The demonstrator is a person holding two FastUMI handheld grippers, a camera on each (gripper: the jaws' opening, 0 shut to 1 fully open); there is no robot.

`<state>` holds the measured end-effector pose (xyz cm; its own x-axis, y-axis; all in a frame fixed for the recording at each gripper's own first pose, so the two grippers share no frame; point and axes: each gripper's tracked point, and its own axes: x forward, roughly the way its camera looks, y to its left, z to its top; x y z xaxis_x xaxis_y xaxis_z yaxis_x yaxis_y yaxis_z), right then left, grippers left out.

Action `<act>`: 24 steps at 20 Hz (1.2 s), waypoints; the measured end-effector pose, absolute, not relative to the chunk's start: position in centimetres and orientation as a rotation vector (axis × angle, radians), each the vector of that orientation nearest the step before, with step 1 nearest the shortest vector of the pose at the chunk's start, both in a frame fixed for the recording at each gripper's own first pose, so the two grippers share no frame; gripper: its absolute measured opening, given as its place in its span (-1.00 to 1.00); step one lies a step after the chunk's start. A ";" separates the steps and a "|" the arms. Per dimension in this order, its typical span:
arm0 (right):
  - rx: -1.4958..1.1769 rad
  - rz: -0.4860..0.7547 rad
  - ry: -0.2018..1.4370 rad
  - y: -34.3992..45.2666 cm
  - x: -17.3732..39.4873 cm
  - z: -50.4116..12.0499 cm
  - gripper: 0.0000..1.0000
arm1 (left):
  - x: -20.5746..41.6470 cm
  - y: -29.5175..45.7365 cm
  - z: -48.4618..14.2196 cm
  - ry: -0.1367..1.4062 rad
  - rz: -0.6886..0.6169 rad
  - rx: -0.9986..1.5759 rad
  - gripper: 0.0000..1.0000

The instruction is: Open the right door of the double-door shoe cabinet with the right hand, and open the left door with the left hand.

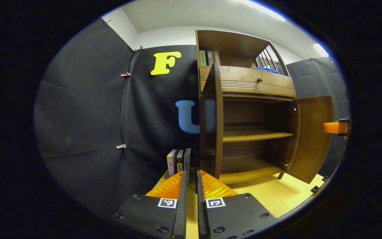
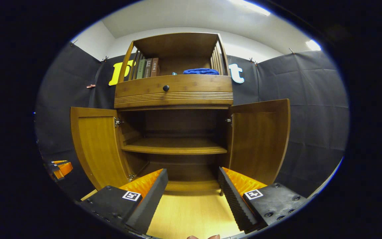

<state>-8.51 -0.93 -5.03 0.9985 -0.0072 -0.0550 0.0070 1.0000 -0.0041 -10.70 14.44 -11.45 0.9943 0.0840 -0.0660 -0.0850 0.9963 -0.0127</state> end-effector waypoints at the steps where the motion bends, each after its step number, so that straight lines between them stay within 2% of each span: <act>1: -0.005 0.004 0.053 -0.5 -8.4 -5.0 0.94 | -11.0 13.9 -11.3 0.065 0.076 -0.017 -0.55; 3: -0.009 0.025 0.049 0.3 -8.0 -5.0 0.94 | -11.4 12.9 -11.2 0.067 0.063 -0.029 -0.43; 4: -0.012 0.035 0.049 0.6 -7.9 -5.0 1.00 | -11.5 12.4 -11.2 0.070 0.057 -0.037 -0.36; 5: -0.013 0.045 0.043 0.9 -7.8 -4.7 0.94 | -11.5 12.0 -11.0 0.071 0.053 -0.045 -0.20; 6: -0.015 0.051 0.036 1.1 -7.6 -4.5 0.89 | -11.5 11.6 -11.0 0.068 0.050 -0.048 -0.14; 10: -0.010 0.074 0.035 1.9 -6.8 -4.4 0.96 | -11.2 10.2 -10.5 0.063 0.040 -0.042 0.21; 11: -0.011 0.075 0.031 2.0 -6.7 -4.2 0.92 | -11.1 9.8 -10.3 0.060 0.037 -0.043 0.33; 12: -0.011 0.075 0.026 2.0 -6.6 -4.1 1.00 | -11.2 9.3 -10.1 0.054 0.031 -0.042 0.48; 13: -0.007 0.078 0.027 2.1 -6.6 -4.3 0.96 | -11.3 8.9 -9.8 0.044 0.027 -0.040 0.63; 14: -0.003 0.082 0.028 2.3 -6.5 -4.4 0.92 | -11.3 8.7 -9.7 0.036 0.027 -0.038 0.67; 16: -0.002 0.089 0.031 2.5 -6.6 -4.6 0.96 | -11.3 8.2 -9.3 0.023 0.028 -0.036 0.92; 17: -0.001 0.092 0.030 2.6 -6.6 -4.7 1.00 | -11.2 7.8 -9.1 0.020 0.023 -0.036 0.95; 24: 0.003 0.100 0.028 2.4 -6.6 -4.6 0.95 | -10.5 3.8 -8.3 0.023 -0.034 -0.053 0.95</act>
<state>-6.62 2.45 -4.60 0.9946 0.0996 -0.0275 -0.0996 0.9950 0.0042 -10.50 3.82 -8.29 0.9992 -0.0341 -0.0222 0.0329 0.9980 -0.0534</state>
